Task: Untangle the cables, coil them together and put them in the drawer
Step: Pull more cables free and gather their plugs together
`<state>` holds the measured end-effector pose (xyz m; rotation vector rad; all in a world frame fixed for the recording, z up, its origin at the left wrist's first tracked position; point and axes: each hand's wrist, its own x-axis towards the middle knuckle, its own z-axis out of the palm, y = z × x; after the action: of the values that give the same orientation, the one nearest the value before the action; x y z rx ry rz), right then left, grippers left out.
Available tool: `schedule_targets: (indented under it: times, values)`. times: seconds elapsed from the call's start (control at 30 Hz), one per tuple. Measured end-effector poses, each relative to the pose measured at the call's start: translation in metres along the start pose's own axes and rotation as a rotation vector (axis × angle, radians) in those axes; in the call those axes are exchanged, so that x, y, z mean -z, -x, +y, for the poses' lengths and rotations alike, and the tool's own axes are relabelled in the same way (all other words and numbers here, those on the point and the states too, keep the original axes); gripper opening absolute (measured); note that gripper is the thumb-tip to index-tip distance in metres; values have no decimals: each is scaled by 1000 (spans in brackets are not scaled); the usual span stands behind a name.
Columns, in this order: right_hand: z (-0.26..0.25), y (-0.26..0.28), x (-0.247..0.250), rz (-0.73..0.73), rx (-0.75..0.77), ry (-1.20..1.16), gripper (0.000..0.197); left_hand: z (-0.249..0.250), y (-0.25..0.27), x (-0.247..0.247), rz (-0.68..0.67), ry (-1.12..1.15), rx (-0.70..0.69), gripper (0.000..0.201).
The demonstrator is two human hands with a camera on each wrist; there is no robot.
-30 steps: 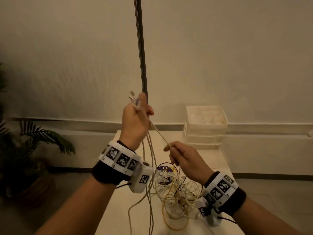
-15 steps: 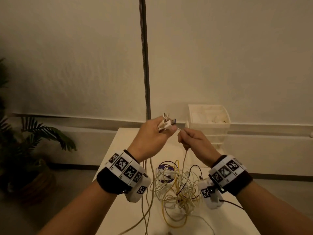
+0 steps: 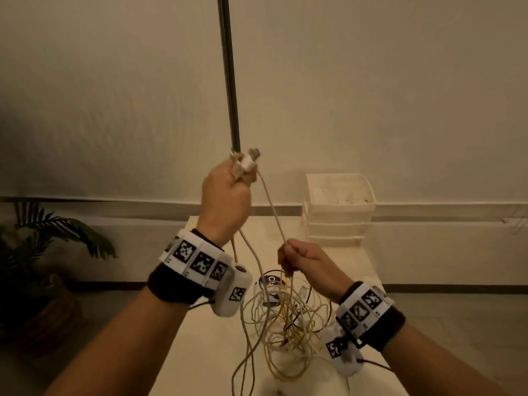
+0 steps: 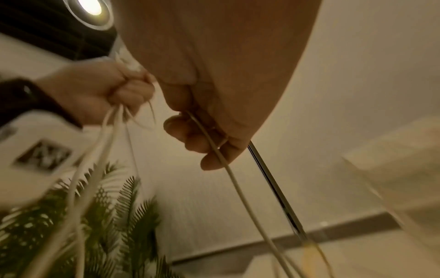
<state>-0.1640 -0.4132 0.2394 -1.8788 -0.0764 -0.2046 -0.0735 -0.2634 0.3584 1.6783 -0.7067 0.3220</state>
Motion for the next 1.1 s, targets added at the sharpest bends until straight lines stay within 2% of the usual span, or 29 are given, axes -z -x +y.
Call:
schedule_targets:
  times: [0.1,0.17,0.2,0.27,0.33,0.37,0.47,0.53,0.6,0.7,0.77,0.9,1.03,1.1]
  values:
    - [36,7,-11,11,-74,58,30,-3,-18,25,167,121,114,24]
    - [47,6,-11,37,-92,91,30,-4,-15,31,157,22,90,14]
    - [48,4,-10,51,-101,80,30,-5,-10,30,122,-57,50,12]
    - [41,1,-6,76,-110,26,28,-7,5,23,16,-195,-35,37]
    - [27,-3,0,83,-96,-2,27,-9,21,14,-164,-274,-86,58]
    - [19,-5,3,78,-74,0,26,-12,26,9,-266,-332,-108,60]
    - [-11,-14,10,52,21,77,25,-20,36,-10,-462,-411,-122,45]
    - [-28,-19,16,80,75,114,26,-24,38,-19,-481,-442,-128,28]
    - [-43,-21,20,89,121,115,26,-24,36,-22,-417,-461,-134,12]
    - [-51,-21,20,85,146,0,27,-18,25,-17,-256,-435,-137,15]
    - [-41,-18,16,72,103,-47,26,-11,15,-10,-118,-374,-135,15]
    - [7,-4,3,-8,-3,51,26,-1,-4,16,171,-282,-115,18]
    - [47,-6,8,51,-78,174,26,-10,-3,29,242,-301,-72,16]
    - [52,-16,17,115,-125,218,26,-12,6,28,223,-291,-78,16]
